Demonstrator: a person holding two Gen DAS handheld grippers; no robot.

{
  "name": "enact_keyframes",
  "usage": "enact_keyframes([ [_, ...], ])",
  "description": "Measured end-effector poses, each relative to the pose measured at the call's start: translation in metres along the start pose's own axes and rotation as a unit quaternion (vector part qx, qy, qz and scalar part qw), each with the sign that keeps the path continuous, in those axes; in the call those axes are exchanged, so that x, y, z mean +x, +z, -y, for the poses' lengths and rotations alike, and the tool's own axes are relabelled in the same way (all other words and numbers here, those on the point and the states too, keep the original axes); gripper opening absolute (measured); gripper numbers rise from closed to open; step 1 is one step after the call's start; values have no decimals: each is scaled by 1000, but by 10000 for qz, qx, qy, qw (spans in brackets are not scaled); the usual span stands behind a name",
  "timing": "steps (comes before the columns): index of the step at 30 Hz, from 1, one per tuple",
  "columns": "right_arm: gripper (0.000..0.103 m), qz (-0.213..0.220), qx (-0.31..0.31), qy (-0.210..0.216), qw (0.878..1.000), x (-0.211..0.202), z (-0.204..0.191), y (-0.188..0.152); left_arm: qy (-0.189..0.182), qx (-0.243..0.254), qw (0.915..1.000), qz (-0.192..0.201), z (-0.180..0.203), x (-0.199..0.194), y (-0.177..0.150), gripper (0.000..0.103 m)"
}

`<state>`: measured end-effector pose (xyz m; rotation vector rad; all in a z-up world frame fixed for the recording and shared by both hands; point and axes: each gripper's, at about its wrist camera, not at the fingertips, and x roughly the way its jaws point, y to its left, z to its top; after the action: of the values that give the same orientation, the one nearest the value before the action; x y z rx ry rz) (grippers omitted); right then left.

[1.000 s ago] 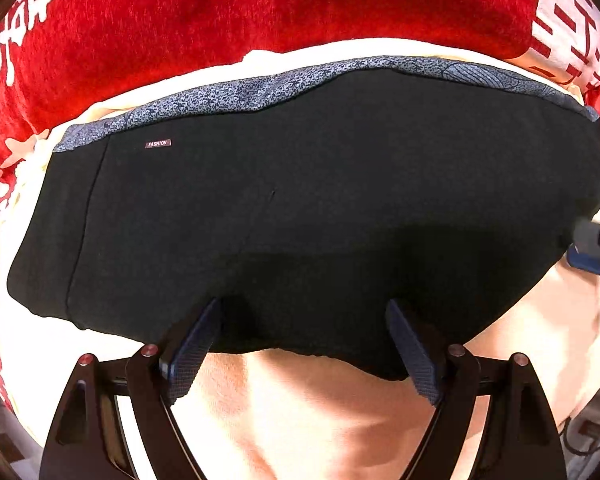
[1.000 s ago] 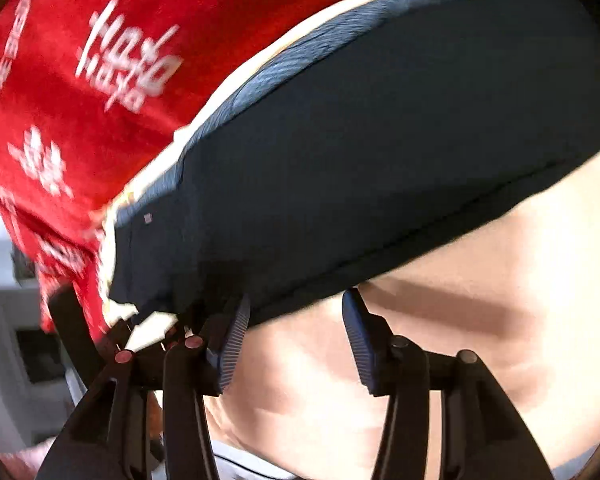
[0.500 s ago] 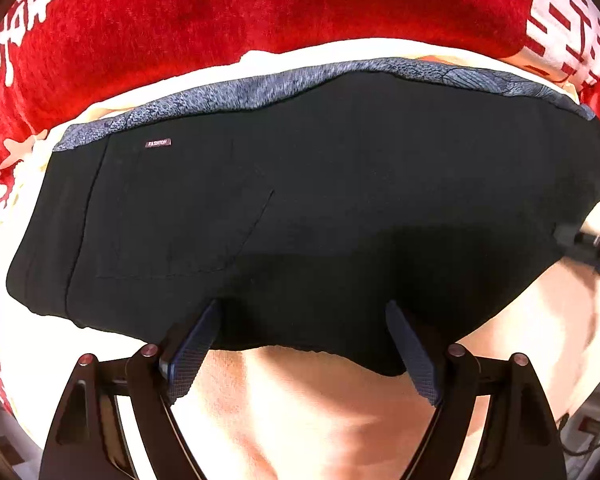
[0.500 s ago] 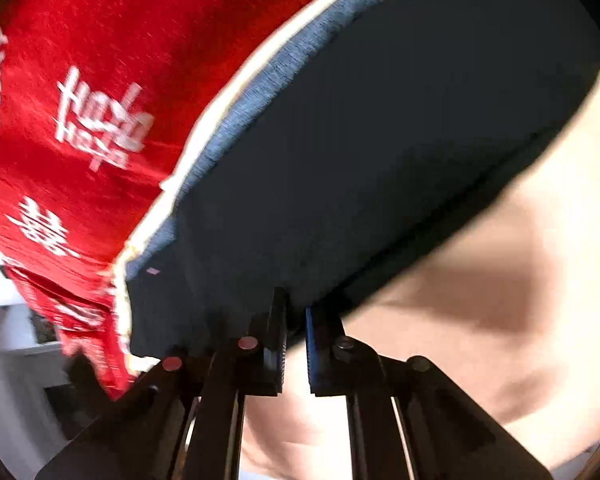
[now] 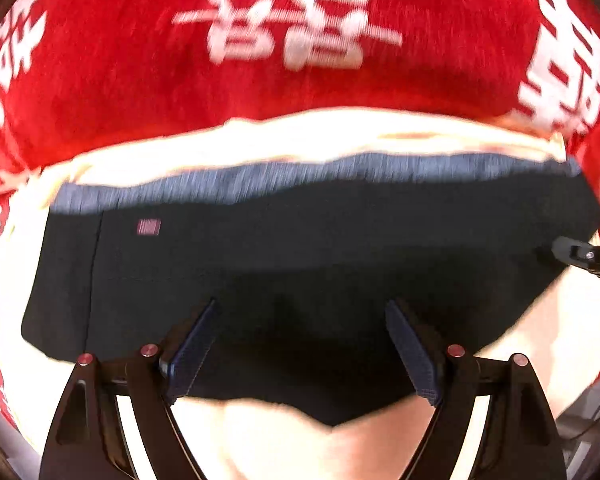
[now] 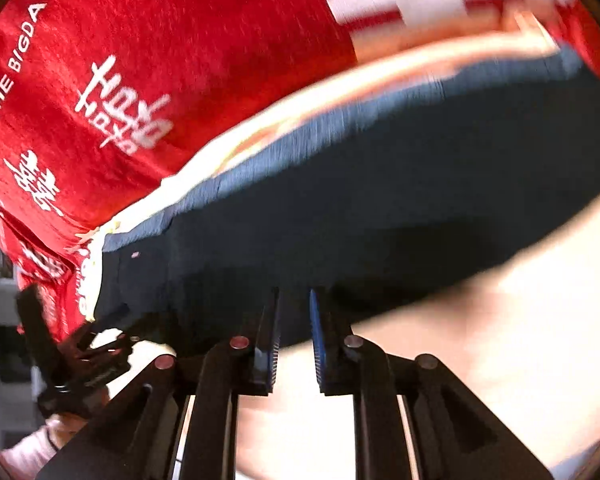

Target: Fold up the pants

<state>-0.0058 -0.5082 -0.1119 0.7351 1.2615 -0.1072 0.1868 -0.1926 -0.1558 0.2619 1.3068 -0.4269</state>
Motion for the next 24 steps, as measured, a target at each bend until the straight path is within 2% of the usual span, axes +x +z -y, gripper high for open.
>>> enact_keyframes([
  [3,16,-37,-273,-52,9996,13,2,46,137,-199,9996,149,10,15,31,86],
  [6,16,-254,-476,77,9985,34,-3,73,334,-525,9979,160,14,44,60,86],
  [9,16,-508,-931,-136,9943,65,-8,91,726,-741,9945,-144,10,83,69,86],
  [10,15,-611,-1021,-238,9926,77,-5,94,685,-833,9939,-224,6,93,69,87],
  [11,12,-642,-1072,-192,9920,85,4,98,604,-1019,9928,-145,1,95,68,90],
  [12,10,-570,-1113,-61,9921,84,10,102,634,-1143,9913,-150,-3,96,67,97],
  [15,10,-386,-1261,-15,9913,71,27,109,585,-1291,9898,-161,-7,99,66,98],
  [18,11,-212,-1253,-123,9918,53,52,120,871,-1054,9906,-91,4,96,68,98],
  [20,15,-78,-1055,-450,9934,42,76,135,1037,-907,9904,-55,11,95,69,98],
  [22,14,85,-560,-733,9957,26,119,151,1110,-865,9900,-58,15,96,70,98],
  [24,13,191,-316,-1186,9923,14,151,160,1135,-884,9895,-106,22,98,75,98],
])
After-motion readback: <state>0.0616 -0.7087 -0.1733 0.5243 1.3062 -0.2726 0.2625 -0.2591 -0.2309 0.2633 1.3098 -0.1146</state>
